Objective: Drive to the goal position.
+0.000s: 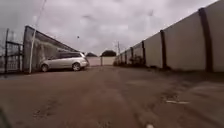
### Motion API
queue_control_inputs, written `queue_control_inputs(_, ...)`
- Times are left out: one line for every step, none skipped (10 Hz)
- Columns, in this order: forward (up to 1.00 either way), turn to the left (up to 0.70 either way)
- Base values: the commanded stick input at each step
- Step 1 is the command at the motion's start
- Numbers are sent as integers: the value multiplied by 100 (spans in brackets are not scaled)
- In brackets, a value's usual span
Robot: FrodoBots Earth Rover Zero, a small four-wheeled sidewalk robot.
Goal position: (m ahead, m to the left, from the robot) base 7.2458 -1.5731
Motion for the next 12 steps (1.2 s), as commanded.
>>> queue_control_inputs(60,-7)
queue_control_inputs(60,-9)
queue_control_inputs(60,-4)
queue_control_inputs(60,0)
queue_control_inputs(60,0)
queue_control_inputs(60,0)
queue_control_inputs(60,0)
queue_control_inputs(60,0)
queue_control_inputs(60,0)
queue_control_inputs(60,-4)
queue_control_inputs(60,-10)
queue_control_inputs(60,-12)
